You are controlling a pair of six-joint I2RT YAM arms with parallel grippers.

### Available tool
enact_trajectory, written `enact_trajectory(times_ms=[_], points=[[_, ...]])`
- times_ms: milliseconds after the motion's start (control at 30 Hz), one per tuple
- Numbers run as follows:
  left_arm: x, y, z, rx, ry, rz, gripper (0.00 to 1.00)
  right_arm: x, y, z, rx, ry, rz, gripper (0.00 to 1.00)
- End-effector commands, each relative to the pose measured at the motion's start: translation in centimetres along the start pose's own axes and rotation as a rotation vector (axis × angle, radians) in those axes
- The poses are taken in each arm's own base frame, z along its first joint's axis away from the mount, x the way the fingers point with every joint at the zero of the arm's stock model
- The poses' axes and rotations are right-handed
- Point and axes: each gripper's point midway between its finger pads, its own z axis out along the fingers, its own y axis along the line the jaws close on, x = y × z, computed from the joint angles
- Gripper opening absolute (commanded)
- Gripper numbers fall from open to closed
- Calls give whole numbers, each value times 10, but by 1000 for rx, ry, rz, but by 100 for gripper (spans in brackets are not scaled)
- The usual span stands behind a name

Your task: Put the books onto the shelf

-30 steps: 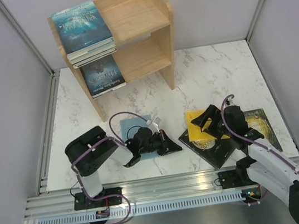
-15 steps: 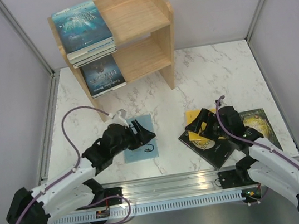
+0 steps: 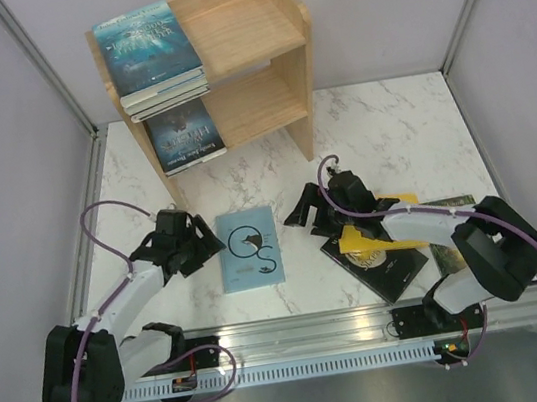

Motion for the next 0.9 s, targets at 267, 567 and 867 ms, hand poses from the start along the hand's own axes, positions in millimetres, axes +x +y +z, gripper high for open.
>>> enact_trajectory(times_ms=[267,567,867], points=[[10,0,34,46,77,-18,81,-14,24,64,-88,9,19,96],[48,-29,55,235,217,-43,74,24,1,89,-68,79,57,96],[62,-79,22,569,262,-11,65,34,-17,92,-45,92,89,95]])
